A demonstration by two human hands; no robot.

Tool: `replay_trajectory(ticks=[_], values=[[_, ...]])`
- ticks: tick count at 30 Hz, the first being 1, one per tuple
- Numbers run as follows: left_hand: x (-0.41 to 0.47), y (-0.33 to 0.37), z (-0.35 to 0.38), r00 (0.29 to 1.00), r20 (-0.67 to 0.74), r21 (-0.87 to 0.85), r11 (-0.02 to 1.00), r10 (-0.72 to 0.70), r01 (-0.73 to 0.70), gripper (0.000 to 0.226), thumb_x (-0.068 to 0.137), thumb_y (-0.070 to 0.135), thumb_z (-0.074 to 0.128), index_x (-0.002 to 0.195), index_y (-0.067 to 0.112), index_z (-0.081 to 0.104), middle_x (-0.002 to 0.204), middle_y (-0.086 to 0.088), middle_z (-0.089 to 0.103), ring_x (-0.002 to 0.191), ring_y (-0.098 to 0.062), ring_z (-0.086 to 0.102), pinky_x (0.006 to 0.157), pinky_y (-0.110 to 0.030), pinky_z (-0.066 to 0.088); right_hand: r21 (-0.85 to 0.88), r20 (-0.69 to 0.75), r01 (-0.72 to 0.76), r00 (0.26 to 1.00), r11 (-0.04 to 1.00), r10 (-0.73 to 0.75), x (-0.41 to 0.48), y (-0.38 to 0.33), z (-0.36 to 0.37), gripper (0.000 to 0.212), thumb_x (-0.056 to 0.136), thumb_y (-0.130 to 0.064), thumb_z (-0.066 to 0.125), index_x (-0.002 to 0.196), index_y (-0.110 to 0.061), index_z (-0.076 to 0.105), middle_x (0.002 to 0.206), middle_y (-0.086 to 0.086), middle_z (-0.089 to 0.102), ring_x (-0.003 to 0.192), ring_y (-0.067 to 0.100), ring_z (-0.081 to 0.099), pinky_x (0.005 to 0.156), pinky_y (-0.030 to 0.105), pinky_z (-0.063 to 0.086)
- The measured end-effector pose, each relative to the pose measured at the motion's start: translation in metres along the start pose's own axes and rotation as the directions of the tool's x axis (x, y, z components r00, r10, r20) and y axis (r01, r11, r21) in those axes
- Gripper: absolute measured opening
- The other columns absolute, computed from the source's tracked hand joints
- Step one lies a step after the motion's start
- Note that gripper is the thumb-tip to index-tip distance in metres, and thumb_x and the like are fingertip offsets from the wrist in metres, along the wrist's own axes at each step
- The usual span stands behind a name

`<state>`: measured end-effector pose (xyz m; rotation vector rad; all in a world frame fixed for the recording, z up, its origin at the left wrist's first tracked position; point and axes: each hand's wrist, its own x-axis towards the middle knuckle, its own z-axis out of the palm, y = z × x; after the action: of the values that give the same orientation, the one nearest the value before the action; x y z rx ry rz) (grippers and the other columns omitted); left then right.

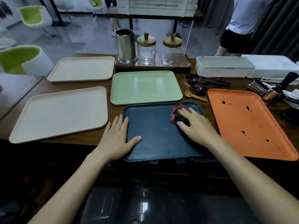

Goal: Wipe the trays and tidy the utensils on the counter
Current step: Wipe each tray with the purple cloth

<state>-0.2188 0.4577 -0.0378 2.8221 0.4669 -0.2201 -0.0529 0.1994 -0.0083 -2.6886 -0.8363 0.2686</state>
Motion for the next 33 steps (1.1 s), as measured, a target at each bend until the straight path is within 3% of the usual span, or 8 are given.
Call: replay_trajectory(ticks=[4, 9, 16, 21, 24, 29, 31, 33], values=[[0.000, 0.008, 0.007, 0.993, -0.084, 0.024, 0.997, -0.078, 0.080, 0.083, 0.102, 0.065, 0.026, 0.165, 0.016, 0.003, 0.172, -0.007, -0.006, 0.159, -0.020, -0.008, 0.127, -0.041, -0.003, 0.105, 0.069, 0.245, 0.965, 0.964, -0.253, -0.026, -0.034, 0.020, 0.054, 0.102, -0.045, 0.047, 0.154, -0.031, 0.038, 0.163, -0.008, 0.030, 0.154, 0.017, 0.013, 0.126, 0.033, 0.007], [0.000, 0.015, 0.006, 0.986, -0.086, 0.040, 0.988, -0.145, 0.148, 0.077, 0.103, 0.061, 0.026, 0.165, 0.018, 0.006, 0.172, -0.004, -0.002, 0.159, -0.020, -0.002, 0.127, -0.044, 0.002, 0.139, 0.118, 0.487, 0.856, 0.862, -0.503, -0.048, -0.065, 0.032, 0.049, 0.103, -0.034, 0.047, 0.152, -0.028, 0.043, 0.160, -0.011, 0.035, 0.154, 0.018, 0.018, 0.126, 0.036, 0.009], [-0.001, 0.031, 0.015, 0.943, -0.174, 0.012, 0.957, -0.282, 0.288, 0.070, 0.105, 0.058, 0.022, 0.165, 0.024, 0.011, 0.172, -0.004, 0.006, 0.159, -0.023, 0.004, 0.126, -0.051, 0.007, 0.049, 0.097, 0.408, 0.906, 0.912, -0.411, -0.084, 0.016, 0.006, 0.047, 0.101, -0.031, 0.050, 0.148, -0.034, 0.047, 0.157, -0.018, 0.038, 0.152, 0.010, 0.021, 0.119, 0.018, 0.004], [-0.002, 0.032, 0.016, 0.939, -0.198, -0.018, 0.959, -0.282, 0.284, 0.069, 0.105, 0.057, 0.026, 0.164, 0.024, 0.015, 0.172, -0.005, 0.009, 0.159, -0.025, 0.006, 0.126, -0.052, 0.007, -0.120, 0.009, 0.346, 0.938, 0.931, -0.347, -0.092, 0.037, 0.010, 0.044, 0.096, -0.024, 0.056, 0.140, -0.021, 0.057, 0.147, -0.003, 0.055, 0.147, 0.028, 0.035, 0.121, 0.040, 0.025], [-0.001, 0.032, 0.018, 0.936, -0.200, -0.021, 0.957, -0.289, 0.291, 0.069, 0.105, 0.057, 0.027, 0.164, 0.024, 0.015, 0.172, -0.005, 0.009, 0.159, -0.025, 0.006, 0.126, -0.053, 0.006, -0.150, -0.031, 0.326, 0.942, 0.933, -0.334, -0.096, 0.020, 0.022, 0.052, 0.097, -0.040, 0.041, 0.139, -0.014, 0.058, 0.145, 0.005, 0.057, 0.143, 0.033, 0.041, 0.119, 0.050, 0.031], [0.000, 0.030, 0.021, 0.935, -0.203, -0.039, 0.957, -0.291, 0.289, 0.068, 0.105, 0.056, 0.030, 0.164, 0.024, 0.016, 0.172, -0.004, 0.009, 0.159, -0.024, 0.005, 0.126, -0.053, 0.005, 0.007, 0.071, 0.459, 0.886, 0.888, -0.458, -0.080, -0.050, 0.047, 0.071, 0.098, -0.056, 0.019, 0.153, -0.015, 0.039, 0.162, 0.005, 0.034, 0.153, 0.031, 0.016, 0.125, 0.049, 0.006], [0.000, 0.028, 0.022, 0.936, -0.198, -0.021, 0.956, -0.291, 0.292, 0.068, 0.105, 0.055, 0.029, 0.164, 0.024, 0.015, 0.172, -0.004, 0.008, 0.159, -0.024, 0.005, 0.126, -0.053, 0.006, 0.016, 0.099, 0.466, 0.880, 0.885, -0.465, -0.072, -0.076, 0.054, 0.068, 0.102, -0.056, 0.022, 0.156, -0.015, 0.031, 0.166, 0.005, 0.024, 0.155, 0.028, 0.006, 0.125, 0.047, -0.002], [-0.001, 0.027, 0.022, 0.937, -0.204, -0.006, 0.958, -0.283, 0.288, 0.068, 0.105, 0.054, 0.027, 0.164, 0.024, 0.014, 0.172, -0.004, 0.008, 0.159, -0.024, 0.005, 0.126, -0.053, 0.007, 0.011, 0.087, 0.450, 0.889, 0.893, -0.449, -0.070, -0.082, 0.057, 0.062, 0.105, -0.052, 0.026, 0.156, -0.016, 0.032, 0.165, 0.003, 0.026, 0.155, 0.027, 0.008, 0.125, 0.048, 0.001]])
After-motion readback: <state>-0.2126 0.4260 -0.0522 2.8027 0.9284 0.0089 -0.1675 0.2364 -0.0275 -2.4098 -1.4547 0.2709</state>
